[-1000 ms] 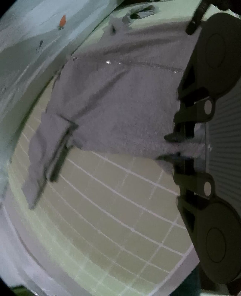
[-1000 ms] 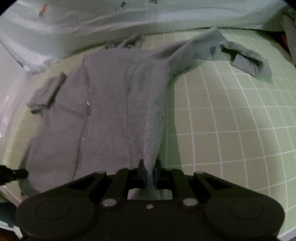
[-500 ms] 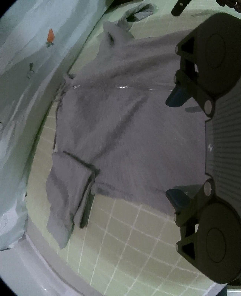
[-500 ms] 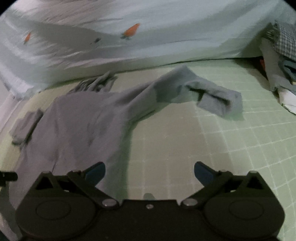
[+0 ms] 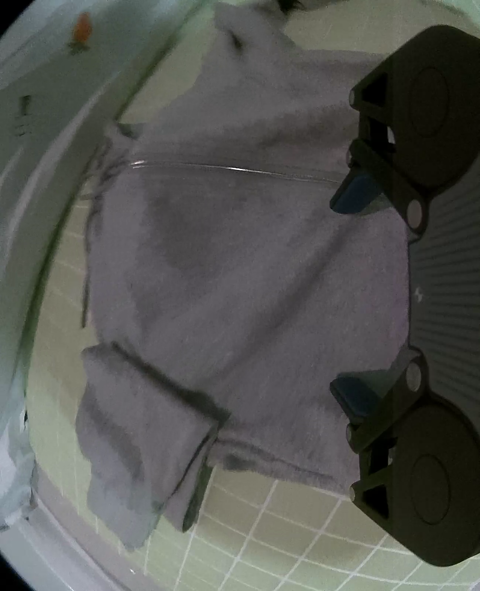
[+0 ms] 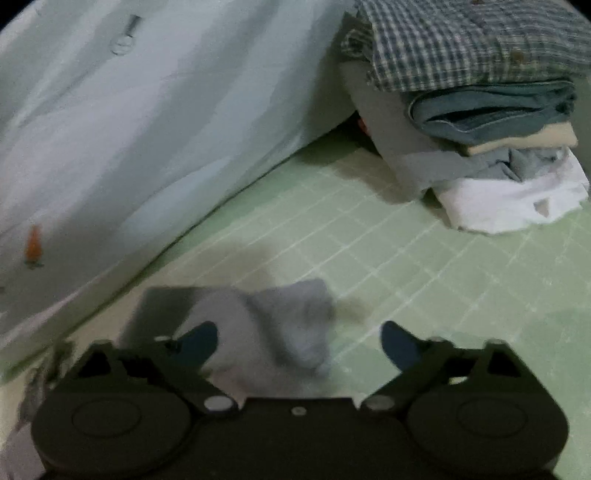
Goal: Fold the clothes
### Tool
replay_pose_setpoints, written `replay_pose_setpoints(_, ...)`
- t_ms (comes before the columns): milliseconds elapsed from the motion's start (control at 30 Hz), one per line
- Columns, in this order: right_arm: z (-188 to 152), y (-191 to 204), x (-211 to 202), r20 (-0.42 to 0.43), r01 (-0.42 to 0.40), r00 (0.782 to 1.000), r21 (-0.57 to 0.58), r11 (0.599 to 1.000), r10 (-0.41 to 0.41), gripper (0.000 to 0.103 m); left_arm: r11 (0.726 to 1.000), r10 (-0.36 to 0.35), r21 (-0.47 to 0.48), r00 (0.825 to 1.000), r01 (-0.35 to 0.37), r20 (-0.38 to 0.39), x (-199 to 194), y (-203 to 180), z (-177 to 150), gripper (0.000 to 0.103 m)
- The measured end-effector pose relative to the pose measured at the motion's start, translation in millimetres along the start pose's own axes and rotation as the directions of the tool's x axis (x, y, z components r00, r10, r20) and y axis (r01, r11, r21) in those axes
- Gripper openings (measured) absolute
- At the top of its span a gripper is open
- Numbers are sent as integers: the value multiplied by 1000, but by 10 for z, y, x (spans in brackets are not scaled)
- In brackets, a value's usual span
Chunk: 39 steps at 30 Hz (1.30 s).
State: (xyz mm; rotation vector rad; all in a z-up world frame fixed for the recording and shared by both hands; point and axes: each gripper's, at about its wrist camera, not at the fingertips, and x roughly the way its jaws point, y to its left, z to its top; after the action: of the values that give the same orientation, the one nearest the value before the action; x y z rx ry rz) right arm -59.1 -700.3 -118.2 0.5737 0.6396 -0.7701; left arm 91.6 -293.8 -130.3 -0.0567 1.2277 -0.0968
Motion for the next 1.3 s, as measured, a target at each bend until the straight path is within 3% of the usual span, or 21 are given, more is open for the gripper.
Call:
replay_pose_setpoints(133, 29, 16, 309, -47, 28, 998, -127, 991, -35, 63, 993, 60, 101, 998, -60, 2, 61, -167, -91, 103)
replay_pose_setpoints(167, 29, 15, 379, -59, 27, 998, -144, 989, -36, 62, 991, 73, 113, 997, -73, 1, 73, -201, -104, 103)
replay_pose_setpoints(300, 47, 8, 575, -93, 20, 995, -152, 988, -35, 54, 990, 87, 116, 996, -85, -10, 95, -264, -116, 103)
replay_pose_setpoints(367, 33, 38, 589, -76, 13, 997, -181, 983, -28, 44, 990, 89, 115, 996, -86, -17, 97, -276, -114, 103)
replay_pose_setpoints(400, 28, 31, 587, -70, 2, 997, -190, 982, -15, 20, 990, 90, 114, 996, -87, -21, 94, -274, -106, 103)
replay_pose_setpoints(433, 22, 25, 585, -65, -10, 998, -200, 980, -3, 9, 990, 90, 113, 996, -87, -24, 95, -277, -105, 103)
replay_pose_setpoints(500, 16, -9, 556, -43, -15, 999, -211, 977, 6, 7, 990, 88, 115, 996, -84, -30, 95, -280, -107, 103)
replay_pose_setpoints(633, 71, -320, 340, 53, 117, 992, -141, 983, -110, 6, 990, 86, 116, 996, -82, -32, 110, -266, -89, 103)
replay_pose_setpoints(833, 263, -1181, -42, 109, 372, 921, 50, 927, -375, 6, 990, 86, 114, 996, -82, -22, 99, -269, -134, 103)
replay_pose_setpoints(1067, 136, -1598, -297, 84, 432, 893, 120, 894, -443, 6, 990, 87, 109, 996, -84, -24, 104, -301, -135, 103)
replay_pose_setpoints(1167, 75, -1704, -282, 49, 440, 890, 180, 880, -454, 7, 991, 85, 109, 996, -82, -29, 102, -308, -143, 103)
replay_pose_setpoints(1267, 41, -1691, -288, 38, 440, 891, 169, 882, -452, 9, 993, 70, 99, 997, -65, -40, 71, -263, -144, 103)
replay_pose_setpoints(1300, 42, -1694, -315, 38, 433, 894, 175, 884, -446, 15, 994, 58, 93, 997, -54, -41, 48, -223, -143, 103)
